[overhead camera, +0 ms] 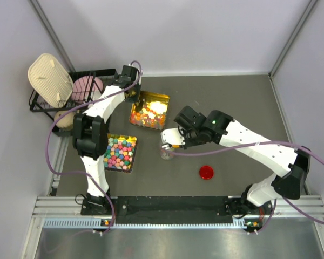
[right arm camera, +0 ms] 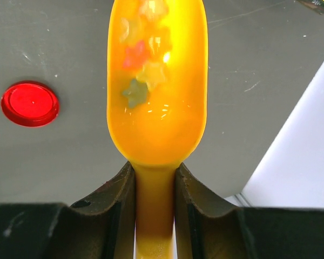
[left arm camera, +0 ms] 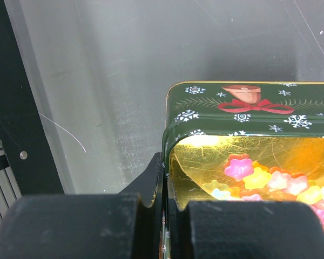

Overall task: Pack the candies
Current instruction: Place the fake candies in the packing bottle, then scoop the fake candies from the storage box.

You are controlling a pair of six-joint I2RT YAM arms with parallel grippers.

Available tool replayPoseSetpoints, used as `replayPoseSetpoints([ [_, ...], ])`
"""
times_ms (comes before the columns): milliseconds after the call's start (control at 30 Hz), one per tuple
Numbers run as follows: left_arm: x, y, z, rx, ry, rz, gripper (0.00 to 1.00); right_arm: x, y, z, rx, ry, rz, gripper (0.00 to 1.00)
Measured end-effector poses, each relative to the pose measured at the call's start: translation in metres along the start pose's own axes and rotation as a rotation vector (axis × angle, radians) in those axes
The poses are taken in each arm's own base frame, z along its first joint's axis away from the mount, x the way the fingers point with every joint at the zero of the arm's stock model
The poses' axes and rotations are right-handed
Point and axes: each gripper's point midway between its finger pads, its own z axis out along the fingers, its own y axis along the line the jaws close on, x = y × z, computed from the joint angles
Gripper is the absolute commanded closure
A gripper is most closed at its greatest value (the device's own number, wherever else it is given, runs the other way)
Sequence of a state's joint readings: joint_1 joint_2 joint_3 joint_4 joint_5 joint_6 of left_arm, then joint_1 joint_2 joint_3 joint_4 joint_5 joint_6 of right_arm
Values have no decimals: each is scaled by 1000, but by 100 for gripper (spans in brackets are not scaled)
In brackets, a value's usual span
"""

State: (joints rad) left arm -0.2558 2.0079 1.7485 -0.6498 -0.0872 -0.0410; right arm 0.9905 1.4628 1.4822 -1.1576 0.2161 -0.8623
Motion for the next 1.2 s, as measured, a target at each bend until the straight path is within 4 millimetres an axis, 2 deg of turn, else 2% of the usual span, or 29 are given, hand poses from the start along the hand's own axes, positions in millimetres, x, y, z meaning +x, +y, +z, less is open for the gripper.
replayPoseSetpoints([
  [367, 0, 0, 0, 0, 0, 0, 100, 4, -4, 2, 5, 39, -21, 100],
  [867, 0, 0, 0, 2, 0, 0, 100, 3, -22, -1, 50, 76, -66, 100],
  [933, 0, -1, 0, 3, 1, 0, 100, 2, -29, -4, 69, 81, -72, 100],
  [1067, 0, -2, 0, 10, 0, -1, 100, -7, -54, -16, 142, 73, -83, 100],
  [1200, 1, -8, 2, 55, -6, -23, 100, -18, -93, -29, 240, 57, -61, 100],
])
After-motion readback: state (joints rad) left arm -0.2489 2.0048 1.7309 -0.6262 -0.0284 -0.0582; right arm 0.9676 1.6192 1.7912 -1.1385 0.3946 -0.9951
